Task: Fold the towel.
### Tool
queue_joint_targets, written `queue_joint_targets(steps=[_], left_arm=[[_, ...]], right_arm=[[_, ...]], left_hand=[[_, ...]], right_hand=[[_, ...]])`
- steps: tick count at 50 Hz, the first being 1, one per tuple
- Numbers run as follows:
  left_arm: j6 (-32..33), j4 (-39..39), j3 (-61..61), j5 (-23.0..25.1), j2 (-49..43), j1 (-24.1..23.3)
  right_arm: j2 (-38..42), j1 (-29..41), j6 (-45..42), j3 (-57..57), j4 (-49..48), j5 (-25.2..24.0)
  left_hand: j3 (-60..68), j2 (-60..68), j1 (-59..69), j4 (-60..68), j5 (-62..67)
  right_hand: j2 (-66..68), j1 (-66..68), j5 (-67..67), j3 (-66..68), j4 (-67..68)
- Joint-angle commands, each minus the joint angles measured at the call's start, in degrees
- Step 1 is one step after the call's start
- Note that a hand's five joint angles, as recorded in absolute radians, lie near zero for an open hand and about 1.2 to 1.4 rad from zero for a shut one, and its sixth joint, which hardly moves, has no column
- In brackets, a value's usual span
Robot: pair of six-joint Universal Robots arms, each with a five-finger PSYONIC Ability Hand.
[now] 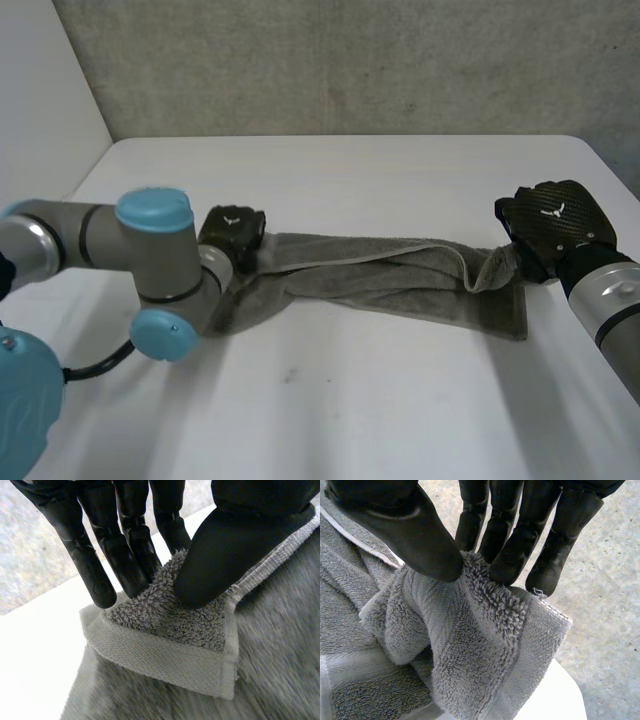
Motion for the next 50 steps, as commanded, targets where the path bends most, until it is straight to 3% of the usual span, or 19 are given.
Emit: queue_joint_targets(steps=[1,10,13,15,18,20,28,35,40,42,48,50], left_arm=[[-1.07,-1.15,-1.94,-1.65,9.09,0.92],[-1.34,-9.95,-8.98,-2.62,23.17,2.68],[-1.08,-14.60,-11.09,-2.62,29.41,3.82],[-0.81,-17.33,-11.88,-2.62,33.10,4.35],[-1.08,-22.25,-11.88,-2.36,40.75,5.49],[-0.90,-26.62,-11.18,-2.01,47.66,7.94],[-1.08,-36.73,-8.71,0.53,54.02,10.68],[-1.25,-40.79,-10.65,2.83,52.44,12.44],[-1.34,-40.36,-11.61,3.36,45.06,15.86],[-1.51,-38.78,-9.34,3.71,37.62,15.60],[-2.66,-33.06,-0.01,3.62,26.77,14.99],[-5.28,-28.69,9.52,3.53,21.00,14.29]], right_arm=[[-0.92,-0.27,0.36,-1.29,0.23,0.08],[-7.77,-0.80,0.27,-4.37,3.75,0.43],[-11.82,-2.73,0.01,-7.80,9.28,0.61],[-14.53,-5.79,0.70,-13.22,18.20,0.43],[-15.25,-7.39,0.80,-16.50,22.91,0.25],[-15.68,-9.58,0.71,-22.79,31.48,0.08],[-15.07,-11.79,-0.08,-32.92,46.00,-0.71],[-13.14,-11.79,-2.28,-31.88,48.75,-2.91],[-6.10,-11.44,-2.89,-30.74,48.04,-4.23],[-0.59,-10.91,-2.81,-32.22,45.25,-4.14],[8.48,-6.95,-1.93,-39.17,35.30,-2.65],[14.43,-2.41,-1.93,-46.43,26.91,1.02]], left_hand=[[10.88,10.73,12.79,10.79,11.84],[10.88,10.73,12.79,10.79,11.84],[10.88,10.73,12.79,10.79,11.84],[10.88,10.73,12.79,10.79,11.84],[10.88,10.73,12.79,10.79,11.84],[10.88,10.73,12.79,10.79,11.84],[10.88,10.73,12.79,10.79,11.84],[10.88,10.73,12.79,10.79,11.84],[10.88,10.73,12.79,10.79,11.84],[10.88,10.73,12.79,10.79,11.84],[10.88,10.73,12.79,10.79,11.84],[10.88,10.73,12.79,10.79,11.84]], right_hand=[[4.44,4.31,3.88,3.40,3.44],[4.44,4.31,3.88,3.40,3.44],[4.44,4.31,3.88,3.40,3.44],[4.44,4.31,3.88,3.40,3.44],[4.44,4.31,3.88,3.40,3.44],[4.44,4.31,3.88,3.40,3.44],[4.44,4.31,3.88,3.40,3.44],[4.44,4.31,3.88,3.40,3.44],[4.44,4.31,3.88,3.40,3.44],[4.44,4.31,3.88,3.40,3.44],[4.44,4.31,3.88,3.40,3.44],[4.44,4.31,3.88,3.40,3.44]])
